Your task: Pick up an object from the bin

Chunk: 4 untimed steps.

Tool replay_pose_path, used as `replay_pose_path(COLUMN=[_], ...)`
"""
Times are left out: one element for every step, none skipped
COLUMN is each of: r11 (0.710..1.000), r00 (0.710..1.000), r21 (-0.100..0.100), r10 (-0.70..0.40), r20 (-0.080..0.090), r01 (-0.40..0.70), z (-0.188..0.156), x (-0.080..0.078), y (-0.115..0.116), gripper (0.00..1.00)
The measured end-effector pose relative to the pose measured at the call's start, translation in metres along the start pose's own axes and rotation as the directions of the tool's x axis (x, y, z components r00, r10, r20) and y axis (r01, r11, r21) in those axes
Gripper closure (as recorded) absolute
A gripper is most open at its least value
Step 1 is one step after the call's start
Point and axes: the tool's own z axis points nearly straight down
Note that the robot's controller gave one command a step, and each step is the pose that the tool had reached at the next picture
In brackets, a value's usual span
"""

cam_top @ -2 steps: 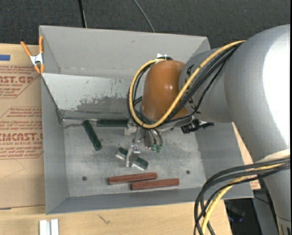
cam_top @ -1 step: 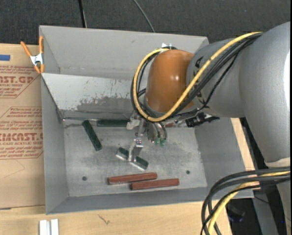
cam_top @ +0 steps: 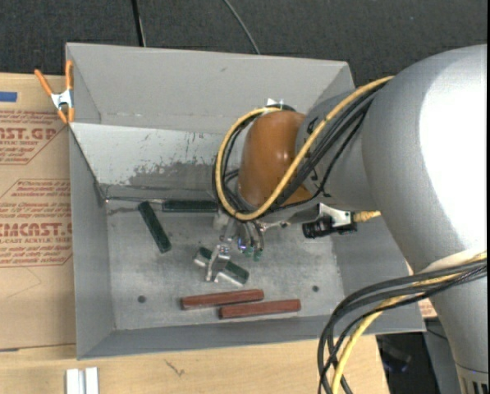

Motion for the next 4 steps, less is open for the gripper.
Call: replay_pose_path(r11=[0.998, 0.998, 0.998, 0.998], r00=[0.998, 0.998, 0.998, 0.998], r21=[-0.004, -0.004, -0.004, -0.007], r10=[-0.056, -0.063, -0.065, -0.065], r20=[0.005, 0.006, 0.007, 0.014], r01=[0.056, 0.063, 0.065, 0.065], z=[0.011, 0.01, 0.006, -0.002], x=[-0.011, -0.011, -0.009, -0.009], y=[0.005, 0.006, 0.005, 0.006], gripper=[1.0, 1.0, 1.0, 1.0])
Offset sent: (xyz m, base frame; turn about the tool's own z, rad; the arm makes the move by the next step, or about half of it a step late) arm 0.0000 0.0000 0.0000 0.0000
